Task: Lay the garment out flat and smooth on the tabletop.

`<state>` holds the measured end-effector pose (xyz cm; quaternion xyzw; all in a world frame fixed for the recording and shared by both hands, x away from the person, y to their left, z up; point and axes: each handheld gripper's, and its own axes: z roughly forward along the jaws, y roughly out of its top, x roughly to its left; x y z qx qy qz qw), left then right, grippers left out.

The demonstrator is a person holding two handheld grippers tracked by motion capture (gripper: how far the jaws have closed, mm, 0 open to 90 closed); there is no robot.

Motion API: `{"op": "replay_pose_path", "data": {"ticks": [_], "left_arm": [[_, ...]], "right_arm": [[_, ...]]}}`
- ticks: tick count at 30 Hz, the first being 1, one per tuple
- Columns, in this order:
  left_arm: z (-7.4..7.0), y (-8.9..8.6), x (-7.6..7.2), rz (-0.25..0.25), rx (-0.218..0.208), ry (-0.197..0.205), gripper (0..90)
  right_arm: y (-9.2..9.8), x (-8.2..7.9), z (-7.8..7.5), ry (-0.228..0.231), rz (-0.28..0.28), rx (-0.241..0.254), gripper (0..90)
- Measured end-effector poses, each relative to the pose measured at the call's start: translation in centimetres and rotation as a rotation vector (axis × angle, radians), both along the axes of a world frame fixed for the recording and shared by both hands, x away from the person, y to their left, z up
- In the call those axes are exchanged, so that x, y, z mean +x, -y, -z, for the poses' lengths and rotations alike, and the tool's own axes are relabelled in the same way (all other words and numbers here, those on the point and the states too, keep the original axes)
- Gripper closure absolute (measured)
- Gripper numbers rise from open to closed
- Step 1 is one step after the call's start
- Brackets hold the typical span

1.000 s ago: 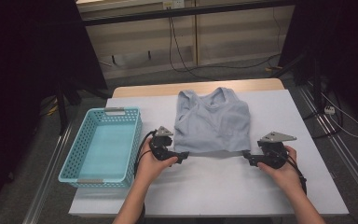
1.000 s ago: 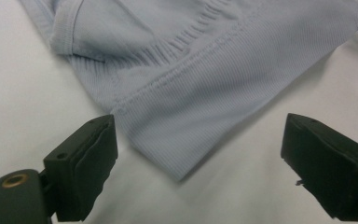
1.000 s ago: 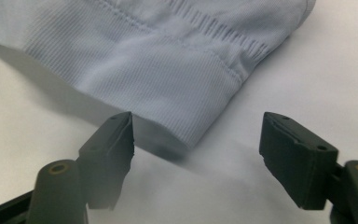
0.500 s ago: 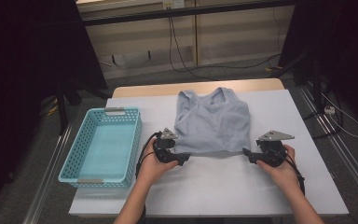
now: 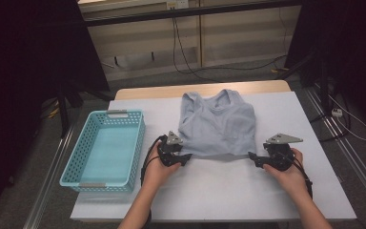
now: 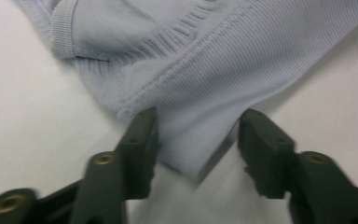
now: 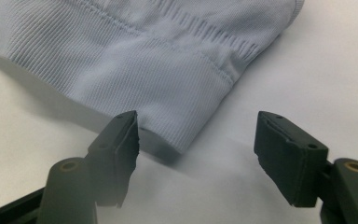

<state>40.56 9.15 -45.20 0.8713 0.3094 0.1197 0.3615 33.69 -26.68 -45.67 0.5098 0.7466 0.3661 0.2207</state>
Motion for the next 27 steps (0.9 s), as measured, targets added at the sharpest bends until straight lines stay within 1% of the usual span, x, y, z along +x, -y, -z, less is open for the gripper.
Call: {"op": "replay_pose_path", "data": {"ticks": [4, 5, 6, 10, 12, 14, 16, 18, 20, 22, 26, 27], "left_arm": [[0.0, -0.3, 0.2, -0.037, -0.032, -0.02, 69.4], [0.1, -0.4, 0.1, -0.056, -0.05, -0.027, 73.1], [0.2, -0.5, 0.1, -0.065, -0.063, -0.039, 76.5], [0.0, -0.4, 0.1, -0.067, -0.073, -0.076, 84.9], [0.0, -0.4, 0.1, -0.074, -0.083, -0.092, 87.0], [-0.2, -0.6, 0.2, -0.092, -0.118, -0.119, 88.2], [-0.6, -0.8, 0.2, -0.105, -0.143, -0.122, 88.7], [-1.2, -1.3, 0.2, -0.117, -0.177, -0.119, 88.8], [-1.8, -1.7, 0.2, -0.122, -0.21, -0.119, 88.9], [-2.0, -2.0, 0.2, -0.125, -0.215, -0.112, 88.9], [-2.0, -2.1, 0.3, -0.133, -0.23, -0.118, 88.9], [-2.0, -2.1, 0.3, -0.129, -0.225, -0.119, 88.9]], "right_arm": [[0.0, -0.1, -0.1, 0.005, 0.0, 0.006, 30.2], [0.0, -0.1, -0.1, 0.005, 0.0, 0.007, 30.1], [0.0, -0.1, -0.1, 0.003, -0.001, 0.007, 29.7], [-0.1, -0.1, 0.0, -0.003, -0.005, 0.008, 28.8], [-0.1, -0.1, 0.0, -0.004, -0.007, 0.008, 28.6], [-0.1, -0.1, 0.0, -0.007, -0.01, 0.011, 28.1], [-0.1, -0.2, 0.0, -0.008, -0.009, 0.018, 27.5], [-0.1, -0.2, 0.0, -0.006, -0.004, 0.021, 24.9], [0.1, -0.2, -0.1, -0.005, 0.002, 0.03, 24.5], [0.1, -0.2, 0.0, -0.009, 0.001, 0.032, 24.5], [-0.2, -0.2, 0.1, -0.02, -0.019, 0.024, 25.0], [-0.3, -0.2, 0.1, -0.02, -0.029, 0.02, 25.3]]}}
